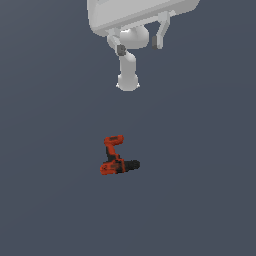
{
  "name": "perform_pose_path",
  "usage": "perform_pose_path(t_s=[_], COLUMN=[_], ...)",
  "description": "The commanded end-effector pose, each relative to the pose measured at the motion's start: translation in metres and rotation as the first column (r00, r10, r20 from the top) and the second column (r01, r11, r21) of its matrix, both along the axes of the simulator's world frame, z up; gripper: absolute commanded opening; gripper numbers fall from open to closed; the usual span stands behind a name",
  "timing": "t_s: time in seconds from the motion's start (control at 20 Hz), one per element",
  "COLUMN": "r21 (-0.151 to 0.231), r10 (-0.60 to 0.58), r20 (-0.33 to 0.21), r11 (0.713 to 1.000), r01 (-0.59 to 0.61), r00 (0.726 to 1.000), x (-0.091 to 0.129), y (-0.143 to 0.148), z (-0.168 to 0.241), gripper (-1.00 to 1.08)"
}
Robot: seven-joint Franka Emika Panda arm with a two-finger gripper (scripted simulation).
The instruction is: Pick up the object and move it to a goal position.
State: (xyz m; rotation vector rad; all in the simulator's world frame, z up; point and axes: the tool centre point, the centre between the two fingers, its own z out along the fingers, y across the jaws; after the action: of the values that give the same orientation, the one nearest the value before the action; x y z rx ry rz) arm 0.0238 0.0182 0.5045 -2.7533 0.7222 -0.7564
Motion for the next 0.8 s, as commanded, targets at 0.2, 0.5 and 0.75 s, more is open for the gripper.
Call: perform_pose_path(t_s=[0.2,0.5,0.75], r21=[0.002,-0.005,-0.016], r10=[-0.098,-0.178,-0.239], r20=[0.095,0.163,0.205], r11=[0.995,0.983,0.969], r01=[0.098,0.181,0.248], r00=[0.991,0.970,0.949], x=[-0.011,-0.017,-0.017], y=[0.021,0.049,0.075], z=[0.056,0.086,0.094], gripper=[0.68,0.68,0.68])
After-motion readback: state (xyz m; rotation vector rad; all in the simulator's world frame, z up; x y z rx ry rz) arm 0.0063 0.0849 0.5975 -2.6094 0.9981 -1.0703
